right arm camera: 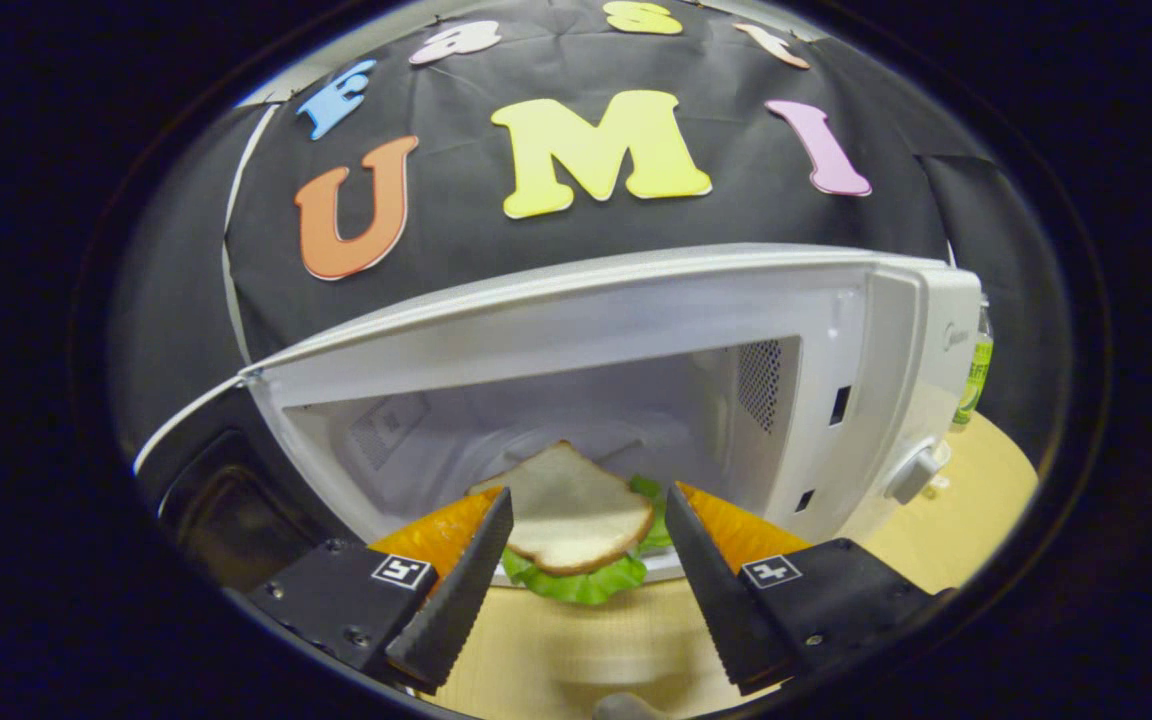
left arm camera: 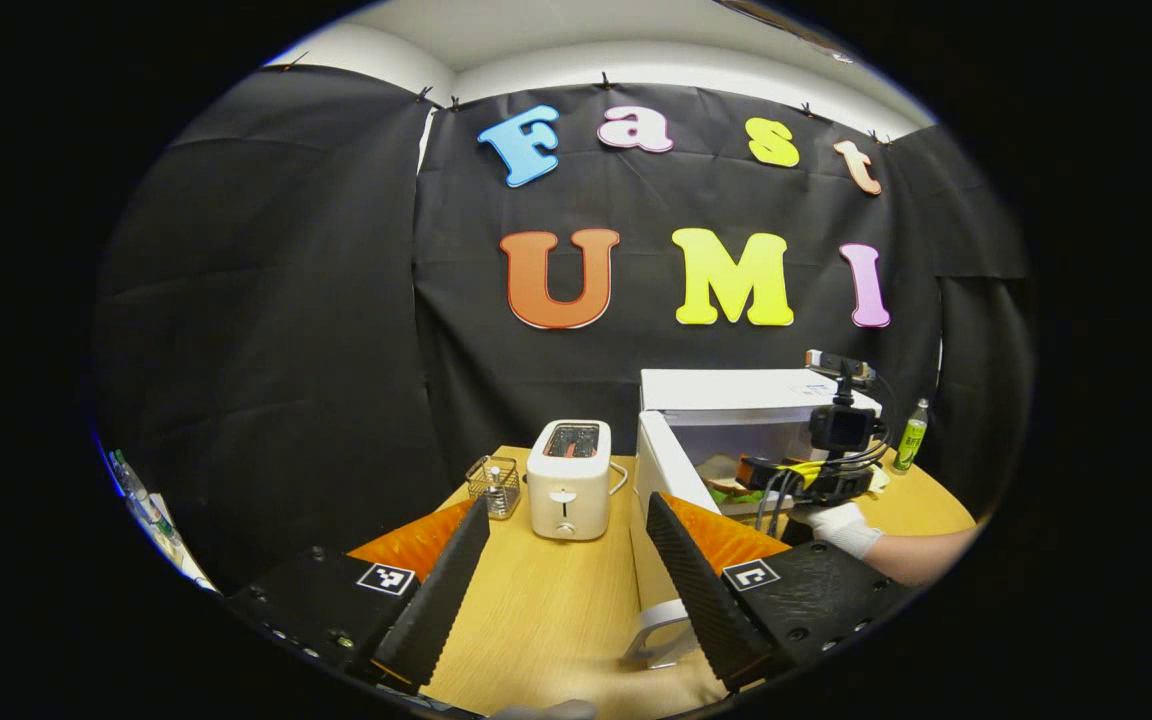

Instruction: Open the microwave oven with the left hand, put the food in, and close the microwave oven.

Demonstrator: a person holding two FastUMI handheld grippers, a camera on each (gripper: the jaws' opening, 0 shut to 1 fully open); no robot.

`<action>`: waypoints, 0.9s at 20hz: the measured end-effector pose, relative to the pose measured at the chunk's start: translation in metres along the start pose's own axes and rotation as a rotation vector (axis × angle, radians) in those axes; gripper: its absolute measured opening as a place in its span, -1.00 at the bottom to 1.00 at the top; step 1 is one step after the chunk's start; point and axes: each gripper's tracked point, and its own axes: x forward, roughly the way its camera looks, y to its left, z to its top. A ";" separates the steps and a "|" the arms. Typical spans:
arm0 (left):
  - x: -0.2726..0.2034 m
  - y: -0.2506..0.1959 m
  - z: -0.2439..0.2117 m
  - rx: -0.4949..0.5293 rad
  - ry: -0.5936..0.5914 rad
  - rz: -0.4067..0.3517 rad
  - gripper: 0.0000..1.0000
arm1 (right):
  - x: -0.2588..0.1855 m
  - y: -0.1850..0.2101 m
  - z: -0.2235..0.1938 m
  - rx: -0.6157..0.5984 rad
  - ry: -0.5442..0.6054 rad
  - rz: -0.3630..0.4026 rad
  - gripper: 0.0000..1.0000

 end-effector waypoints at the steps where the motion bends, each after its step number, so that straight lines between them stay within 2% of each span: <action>1: -0.001 -0.001 0.003 0.008 -0.002 -0.001 0.91 | -0.009 0.000 0.008 -0.003 -0.009 0.013 0.96; 6: -0.010 -0.011 0.019 0.053 -0.025 -0.023 0.92 | -0.068 -0.014 0.053 -0.074 -0.058 0.061 0.95; 7: -0.010 -0.016 0.022 0.067 -0.037 -0.040 0.92 | -0.081 -0.020 0.063 -0.097 -0.068 0.066 0.82; 8: -0.012 -0.022 0.024 0.078 -0.043 -0.054 0.91 | -0.096 -0.028 0.074 -0.132 -0.082 0.068 0.95; 11: -0.014 -0.031 0.031 0.088 -0.053 -0.076 0.91 | -0.138 -0.054 0.103 -0.213 -0.111 0.077 0.96; 12: -0.016 -0.034 0.035 0.088 -0.061 -0.082 0.92 | -0.154 -0.063 0.116 -0.232 -0.128 0.081 0.83; 13: -0.015 -0.037 0.040 0.087 -0.071 -0.086 0.91 | -0.168 -0.073 0.126 -0.257 -0.142 0.077 0.96; 18: -0.015 -0.051 0.060 0.084 -0.114 -0.104 0.91 | -0.242 -0.114 0.160 -0.307 -0.179 0.054 0.96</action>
